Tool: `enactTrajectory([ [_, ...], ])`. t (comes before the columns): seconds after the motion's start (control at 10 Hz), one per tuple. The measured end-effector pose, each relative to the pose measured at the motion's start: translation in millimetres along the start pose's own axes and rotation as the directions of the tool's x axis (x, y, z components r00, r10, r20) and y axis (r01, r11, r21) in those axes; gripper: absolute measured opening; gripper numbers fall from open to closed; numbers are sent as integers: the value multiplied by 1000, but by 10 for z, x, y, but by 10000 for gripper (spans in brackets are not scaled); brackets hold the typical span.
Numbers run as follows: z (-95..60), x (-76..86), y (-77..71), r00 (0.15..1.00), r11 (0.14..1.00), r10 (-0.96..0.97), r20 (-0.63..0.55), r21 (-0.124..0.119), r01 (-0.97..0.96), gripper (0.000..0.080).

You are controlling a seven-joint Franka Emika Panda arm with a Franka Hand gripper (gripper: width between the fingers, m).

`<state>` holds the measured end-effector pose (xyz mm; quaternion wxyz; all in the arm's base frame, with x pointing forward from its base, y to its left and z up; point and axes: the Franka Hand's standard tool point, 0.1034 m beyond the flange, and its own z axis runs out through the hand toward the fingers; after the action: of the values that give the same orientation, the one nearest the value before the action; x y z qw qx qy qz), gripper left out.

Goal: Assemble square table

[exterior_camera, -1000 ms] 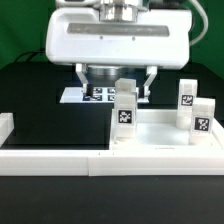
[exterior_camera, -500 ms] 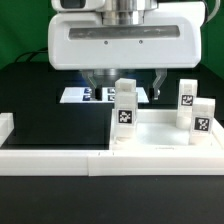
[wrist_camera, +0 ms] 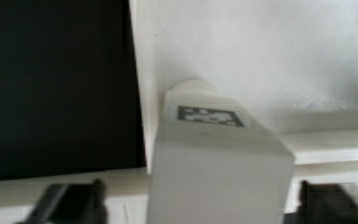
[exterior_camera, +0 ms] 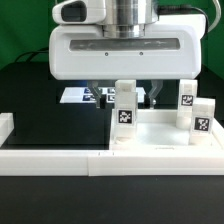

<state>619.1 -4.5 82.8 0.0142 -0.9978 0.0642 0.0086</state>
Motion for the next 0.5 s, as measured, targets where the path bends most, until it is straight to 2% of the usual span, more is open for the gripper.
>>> enactTrajectory([
  [0.1, 0, 0, 0, 1000, 1000, 3, 0, 0, -3, 386],
  [0.2, 0, 0, -4, 999, 999, 52, 0, 1, -52, 290],
  [0.5, 0, 0, -9, 964, 964, 267, 0, 2, -267, 290],
])
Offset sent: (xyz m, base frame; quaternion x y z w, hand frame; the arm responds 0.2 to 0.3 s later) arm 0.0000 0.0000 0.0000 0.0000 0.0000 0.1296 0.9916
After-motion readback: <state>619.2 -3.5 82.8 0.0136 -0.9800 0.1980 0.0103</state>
